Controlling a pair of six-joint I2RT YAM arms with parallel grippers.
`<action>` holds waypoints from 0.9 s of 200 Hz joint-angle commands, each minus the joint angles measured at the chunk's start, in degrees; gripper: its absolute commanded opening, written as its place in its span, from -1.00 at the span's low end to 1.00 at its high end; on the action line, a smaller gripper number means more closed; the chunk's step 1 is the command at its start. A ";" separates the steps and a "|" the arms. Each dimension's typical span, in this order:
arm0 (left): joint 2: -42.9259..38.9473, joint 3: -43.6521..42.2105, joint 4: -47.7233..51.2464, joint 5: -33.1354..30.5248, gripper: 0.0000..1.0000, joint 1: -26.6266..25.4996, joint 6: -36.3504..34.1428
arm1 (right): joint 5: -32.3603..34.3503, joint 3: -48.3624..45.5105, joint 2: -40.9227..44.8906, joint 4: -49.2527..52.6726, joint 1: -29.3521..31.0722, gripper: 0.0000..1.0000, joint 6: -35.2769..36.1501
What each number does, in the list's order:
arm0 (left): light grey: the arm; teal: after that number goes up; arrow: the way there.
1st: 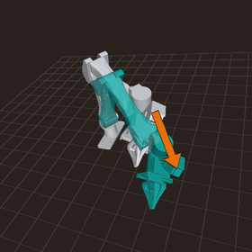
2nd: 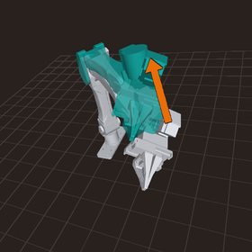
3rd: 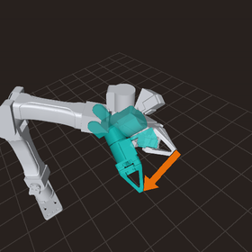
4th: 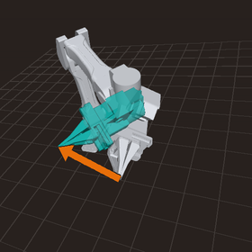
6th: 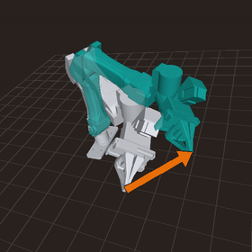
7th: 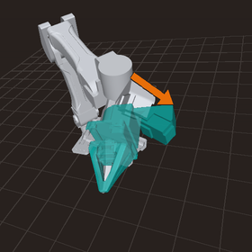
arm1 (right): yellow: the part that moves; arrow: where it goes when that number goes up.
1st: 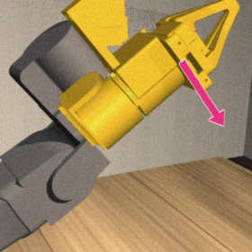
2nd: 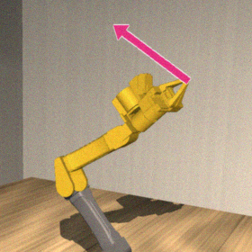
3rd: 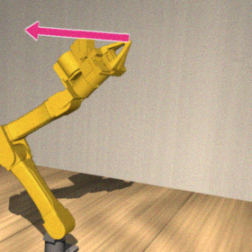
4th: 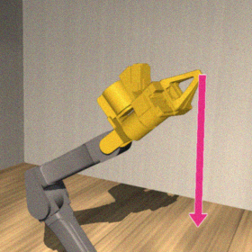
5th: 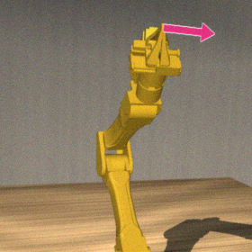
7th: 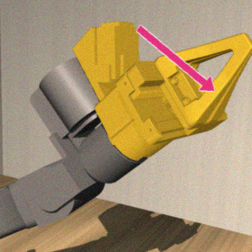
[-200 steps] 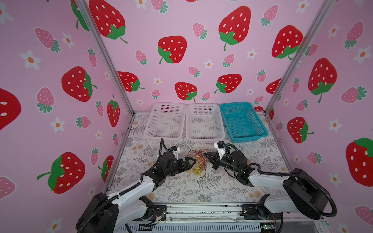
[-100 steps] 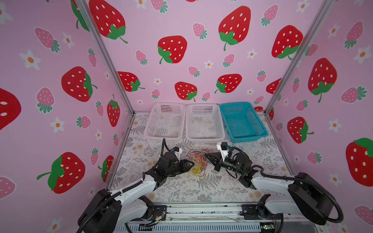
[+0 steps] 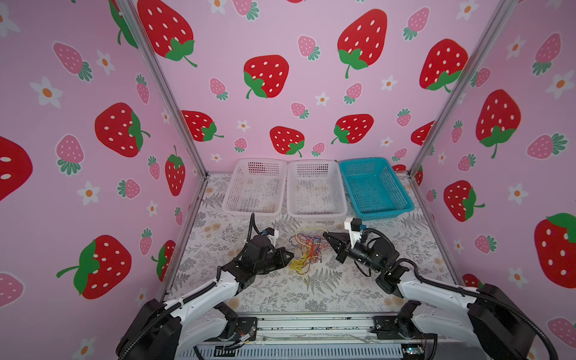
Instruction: Untangle the cables
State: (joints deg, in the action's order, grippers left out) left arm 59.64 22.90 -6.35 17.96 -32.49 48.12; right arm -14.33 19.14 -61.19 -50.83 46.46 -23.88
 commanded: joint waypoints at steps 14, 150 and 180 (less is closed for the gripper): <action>-0.13 0.79 5.48 -2.71 -1.00 3.12 -0.30 | 11.29 3.63 11.42 12.38 -1.29 -1.00 1.02; 4.44 1.89 10.86 -2.93 -1.00 8.98 -0.63 | 25.23 27.32 26.68 52.69 -1.99 -1.00 1.40; 5.36 3.91 11.75 -2.37 -1.00 8.96 -0.58 | 21.63 24.90 26.38 53.32 -1.98 -1.00 0.59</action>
State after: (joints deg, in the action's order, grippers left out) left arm 63.72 24.05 0.69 17.17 -24.10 47.88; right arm 7.38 43.97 -35.48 3.14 45.08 -21.85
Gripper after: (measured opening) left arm 0.061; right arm 0.056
